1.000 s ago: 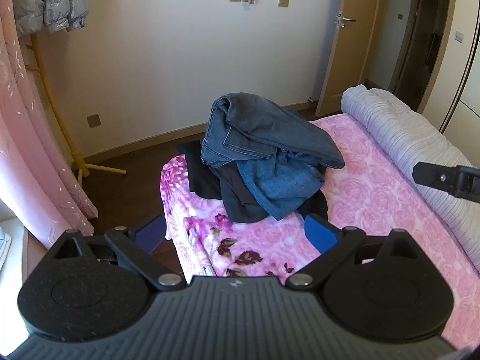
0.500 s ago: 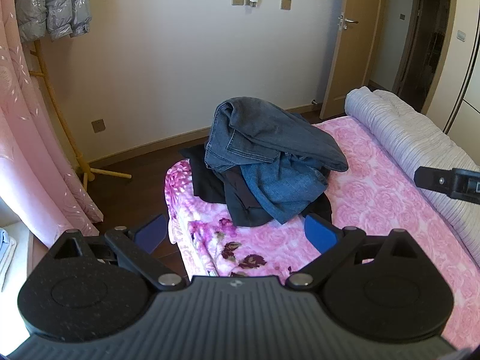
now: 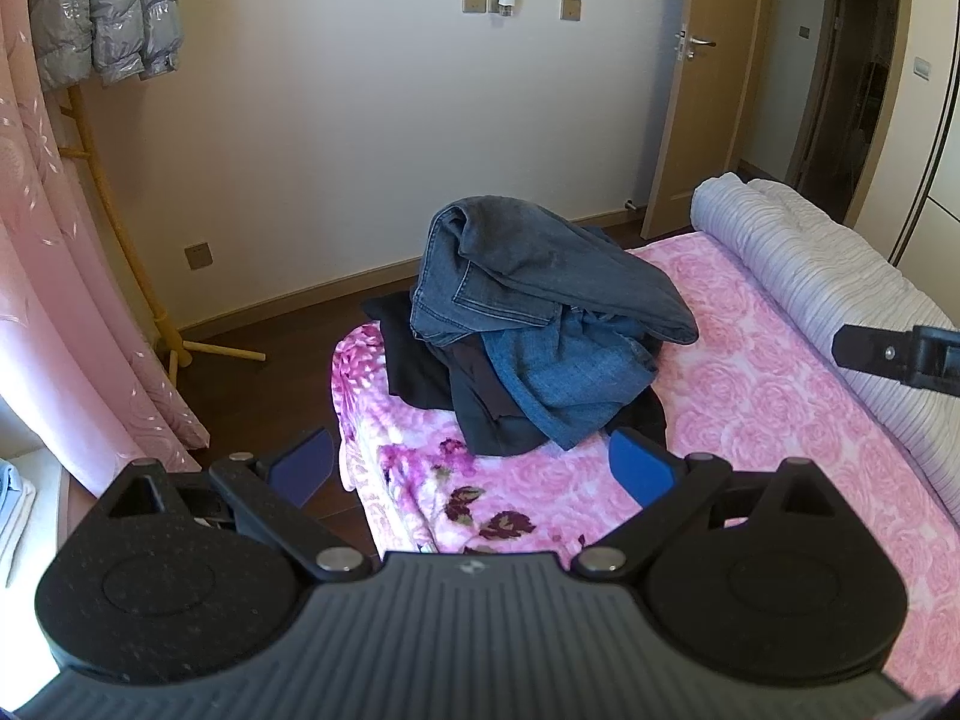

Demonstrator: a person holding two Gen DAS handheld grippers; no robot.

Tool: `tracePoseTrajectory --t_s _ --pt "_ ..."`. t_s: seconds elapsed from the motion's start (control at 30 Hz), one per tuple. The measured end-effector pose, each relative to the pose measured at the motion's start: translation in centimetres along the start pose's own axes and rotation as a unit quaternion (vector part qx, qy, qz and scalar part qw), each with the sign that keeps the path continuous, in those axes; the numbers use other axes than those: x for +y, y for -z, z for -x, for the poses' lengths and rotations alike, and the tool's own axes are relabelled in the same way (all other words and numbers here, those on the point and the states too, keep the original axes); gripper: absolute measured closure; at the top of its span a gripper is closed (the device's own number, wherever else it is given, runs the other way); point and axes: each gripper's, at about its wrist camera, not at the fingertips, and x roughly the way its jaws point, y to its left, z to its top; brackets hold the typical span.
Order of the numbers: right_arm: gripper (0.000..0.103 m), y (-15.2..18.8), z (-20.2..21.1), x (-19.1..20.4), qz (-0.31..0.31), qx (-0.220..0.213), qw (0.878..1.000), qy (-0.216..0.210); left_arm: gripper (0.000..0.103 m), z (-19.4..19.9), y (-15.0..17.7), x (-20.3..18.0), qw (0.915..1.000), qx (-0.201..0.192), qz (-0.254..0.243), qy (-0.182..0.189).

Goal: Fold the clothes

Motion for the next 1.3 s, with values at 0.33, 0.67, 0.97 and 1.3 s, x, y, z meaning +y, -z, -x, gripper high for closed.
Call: tracePoseTrajectory --t_s 0.33,0.67,0.97,1.3 --pt "0.001 0.3 0.0 -0.3 -0.003 -0.002 1.0 -0.001 0.006 0.1 0.1 -0.2 1.0 0.0 -0.001 0.001" --pt "0.001 0.6 -0.1 -0.5 0.0 0.0 1.0 -0.003 0.006 0.3 0.2 -0.2 1.0 -0.001 -0.001 0.001" --pt "0.001 0.6 -0.3 -1.1 -0.005 0.001 1.0 -0.007 0.006 0.3 0.1 -0.9 0.9999 -0.003 -0.009 0.004" --pt "0.001 0.6 -0.6 -2.8 -0.011 -0.005 1.0 -0.011 0.006 0.1 0.1 -1.0 0.9999 -0.008 -0.008 0.01"
